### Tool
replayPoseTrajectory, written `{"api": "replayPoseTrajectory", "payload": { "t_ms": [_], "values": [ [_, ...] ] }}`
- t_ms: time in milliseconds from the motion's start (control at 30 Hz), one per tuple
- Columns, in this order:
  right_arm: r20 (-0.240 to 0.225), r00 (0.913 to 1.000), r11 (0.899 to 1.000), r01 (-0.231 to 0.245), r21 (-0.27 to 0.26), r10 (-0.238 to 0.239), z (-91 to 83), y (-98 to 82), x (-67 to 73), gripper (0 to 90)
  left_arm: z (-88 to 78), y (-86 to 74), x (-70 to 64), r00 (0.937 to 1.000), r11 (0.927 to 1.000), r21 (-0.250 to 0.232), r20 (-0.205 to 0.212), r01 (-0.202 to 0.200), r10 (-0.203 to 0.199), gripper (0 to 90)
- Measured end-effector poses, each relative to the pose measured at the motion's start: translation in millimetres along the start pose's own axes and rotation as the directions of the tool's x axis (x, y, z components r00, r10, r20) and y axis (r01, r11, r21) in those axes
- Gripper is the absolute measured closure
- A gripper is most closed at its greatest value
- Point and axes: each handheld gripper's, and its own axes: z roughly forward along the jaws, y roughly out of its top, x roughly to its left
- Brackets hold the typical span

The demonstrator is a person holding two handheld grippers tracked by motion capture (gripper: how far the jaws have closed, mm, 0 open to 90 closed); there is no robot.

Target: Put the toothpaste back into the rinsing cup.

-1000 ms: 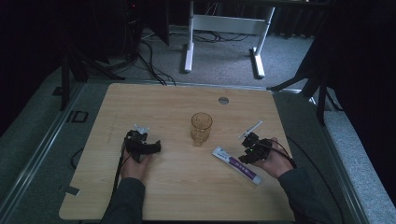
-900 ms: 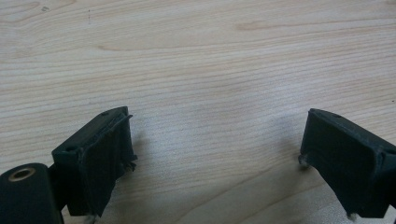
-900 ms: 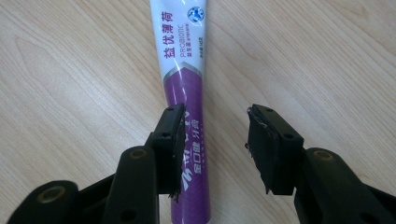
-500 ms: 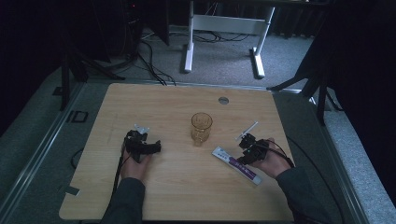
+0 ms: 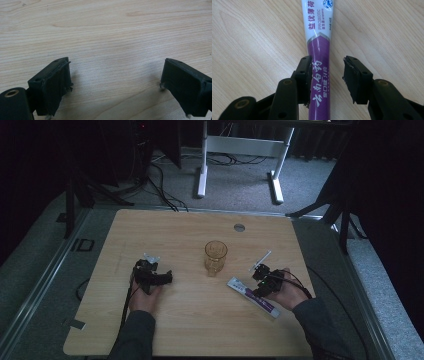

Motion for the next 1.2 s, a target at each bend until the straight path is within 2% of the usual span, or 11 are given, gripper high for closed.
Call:
{"api": "replayPoseTrajectory", "payload": {
  "t_ms": [467, 1200],
  "values": [
    [-0.003, 0.9999, 1.000, 0.014, 0.028, -0.014, 8.1, 1.3, 1.9, 57.9, 0.0, 0.0, 0.0, 1.0000, 1.0000, 0.000, 0.000, 0.000, 0.000, 9.0],
    [-0.017, 0.9988, 0.993, 0.047, 0.106, -0.045, 18.3, 4.6, 1.7, 57.1, 0.0, 0.0, 0.0, 1.0000, 1.0000, 0.000, 0.000, 0.000, 0.000, 9.0]
  ]
}}
